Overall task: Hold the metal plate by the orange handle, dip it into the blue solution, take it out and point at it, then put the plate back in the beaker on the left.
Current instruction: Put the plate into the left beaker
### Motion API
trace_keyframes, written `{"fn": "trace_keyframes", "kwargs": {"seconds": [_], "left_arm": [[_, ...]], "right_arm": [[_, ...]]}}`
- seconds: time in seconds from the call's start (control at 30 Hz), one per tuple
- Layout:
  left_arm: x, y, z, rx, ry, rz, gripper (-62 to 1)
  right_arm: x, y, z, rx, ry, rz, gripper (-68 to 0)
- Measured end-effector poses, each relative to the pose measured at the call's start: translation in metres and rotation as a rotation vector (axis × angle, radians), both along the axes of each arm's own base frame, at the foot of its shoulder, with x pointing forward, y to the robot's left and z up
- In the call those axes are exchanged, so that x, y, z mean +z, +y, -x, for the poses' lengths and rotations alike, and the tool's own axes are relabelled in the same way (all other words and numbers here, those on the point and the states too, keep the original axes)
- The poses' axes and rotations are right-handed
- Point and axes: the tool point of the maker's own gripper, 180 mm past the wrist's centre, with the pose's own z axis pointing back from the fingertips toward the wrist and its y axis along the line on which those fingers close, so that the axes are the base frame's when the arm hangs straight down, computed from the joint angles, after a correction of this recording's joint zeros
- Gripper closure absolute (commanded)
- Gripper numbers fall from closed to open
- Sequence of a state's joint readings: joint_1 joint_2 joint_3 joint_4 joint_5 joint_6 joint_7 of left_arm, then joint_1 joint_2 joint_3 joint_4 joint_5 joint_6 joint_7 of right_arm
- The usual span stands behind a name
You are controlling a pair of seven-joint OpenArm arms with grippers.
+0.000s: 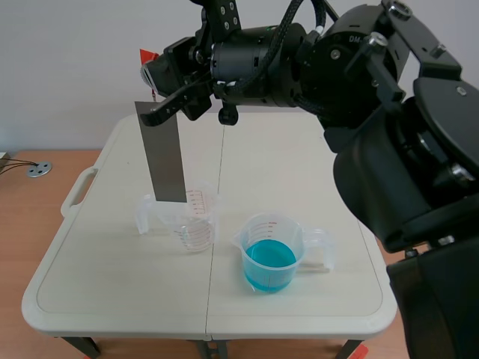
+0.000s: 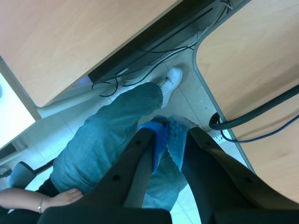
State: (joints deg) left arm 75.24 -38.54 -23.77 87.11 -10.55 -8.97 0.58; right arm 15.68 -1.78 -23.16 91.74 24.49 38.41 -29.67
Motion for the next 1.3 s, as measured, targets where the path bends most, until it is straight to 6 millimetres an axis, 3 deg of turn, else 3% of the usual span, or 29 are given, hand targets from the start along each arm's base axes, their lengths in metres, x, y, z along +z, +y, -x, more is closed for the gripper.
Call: {"fn": "trace_keyframes", "kwargs": {"seconds": [0.33,0.93,1.3], "left_arm": [[0.0,0.0,0.0,0.0,0.0,0.0,-3.4],[0.0,0.0,0.0,0.0,0.0,0.0,-3.4],[0.0,0.0,0.0,0.0,0.0,0.0,-3.4]], "right_arm": [[-0.004,0.0,-0.001,0.0,0.011,0.0,-1.5],[-0.066,0.0,-0.008,-0.016,0.188,-0.012,-1.5],[-0.094,-0.001,-0.009,-0.029,0.266,-0.03,-1.5]]}}
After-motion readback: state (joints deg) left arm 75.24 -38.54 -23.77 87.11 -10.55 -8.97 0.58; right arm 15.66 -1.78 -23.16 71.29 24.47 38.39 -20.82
